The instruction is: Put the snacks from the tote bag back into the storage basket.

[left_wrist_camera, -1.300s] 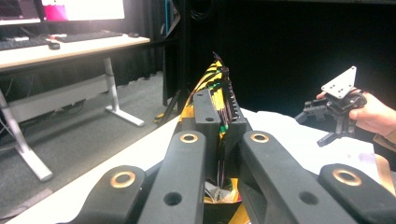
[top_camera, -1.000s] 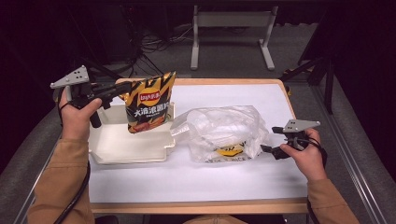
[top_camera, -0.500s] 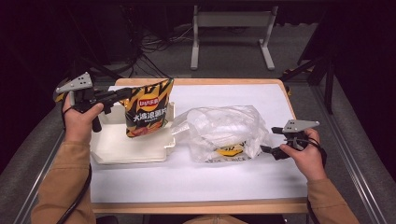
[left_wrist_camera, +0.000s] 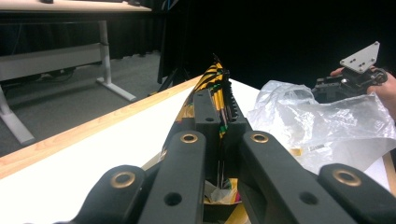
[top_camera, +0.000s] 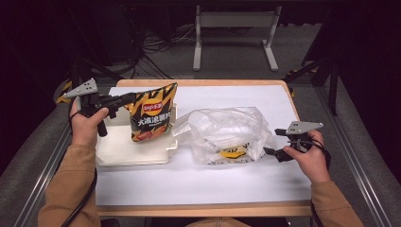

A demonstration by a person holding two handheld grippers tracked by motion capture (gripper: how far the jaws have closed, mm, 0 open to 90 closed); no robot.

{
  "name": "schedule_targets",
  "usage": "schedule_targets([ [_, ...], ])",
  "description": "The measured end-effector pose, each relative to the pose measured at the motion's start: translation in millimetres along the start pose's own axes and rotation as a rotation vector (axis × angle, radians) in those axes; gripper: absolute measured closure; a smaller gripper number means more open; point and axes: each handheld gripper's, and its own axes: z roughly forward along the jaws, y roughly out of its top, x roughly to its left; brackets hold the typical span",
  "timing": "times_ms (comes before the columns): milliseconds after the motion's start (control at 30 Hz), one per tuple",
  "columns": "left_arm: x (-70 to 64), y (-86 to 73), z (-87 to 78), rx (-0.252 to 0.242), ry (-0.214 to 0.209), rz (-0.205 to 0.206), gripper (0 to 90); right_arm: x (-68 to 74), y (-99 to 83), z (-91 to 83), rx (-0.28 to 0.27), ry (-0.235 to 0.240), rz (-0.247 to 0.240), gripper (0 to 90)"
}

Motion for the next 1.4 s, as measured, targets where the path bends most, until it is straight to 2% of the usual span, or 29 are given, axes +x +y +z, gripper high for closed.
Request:
schedule_targets([
  [200,2.5,0.5,6.7,0.022,-0.015,0.035,88.9,-0.3,-1.0,-1.3,0.002,-0.003,0.003,11.1],
  [433,2.7,-0.8,10.7,0.01,-0.065,0.024,88.9,-0.4,-1.6,-2.8,-0.002,-0.003,0.003,11.1],
  [500,3.1,-0.5,10.8,0.012,-0.062,0.029,88.9,-0.5,-1.7,-2.9,-0.001,-0.003,0.004,11.1],
  [567,4.1,-0.1,10.1,0.023,-0.017,0.044,88.6,-0.3,-1.8,-2.7,-0.001,-0.002,0.004,10.9],
  [600,5.5,0.3,9.8,0.032,0.032,0.061,87.7,-0.2,-1.8,-2.7,-0.001,-0.001,0.004,10.9],
  [700,10.2,0.5,8.0,0.046,0.085,0.058,85.8,0.0,-1.5,-2.2,0.0,-0.001,0.004,10.9],
  [800,12.8,0.0,7.1,0.055,0.116,0.057,83.4,0.4,-1.2,-1.8,0.001,0.002,0.002,10.9],
  [867,14.2,-0.5,7.6,0.072,0.167,0.07,80.0,0.4,-1.3,-1.9,0.0,0.002,0.003,10.8],
  [933,17.1,-1.4,8.3,0.105,0.247,0.073,75.6,0.2,-1.4,-1.9,0.001,0.001,0.003,10.7],
  [1033,19.6,-1.8,8.8,0.109,0.27,0.068,73.9,0.3,-1.6,-1.6,0.002,0.003,0.003,10.7],
  [1100,20.4,-0.7,11.3,0.12,0.302,0.079,73.2,0.4,-1.6,-2.1,0.001,0.004,0.001,10.7],
  [1200,21.3,-0.1,14.5,0.14,0.348,0.092,67.7,0.0,-1.9,-2.7,0.001,0.003,0.002,10.6],
  [1400,26.9,-4.7,14.5,0.158,0.401,0.054,61.9,0.0,-2.3,-3.4,0.001,0.005,0.002,10.4],
])
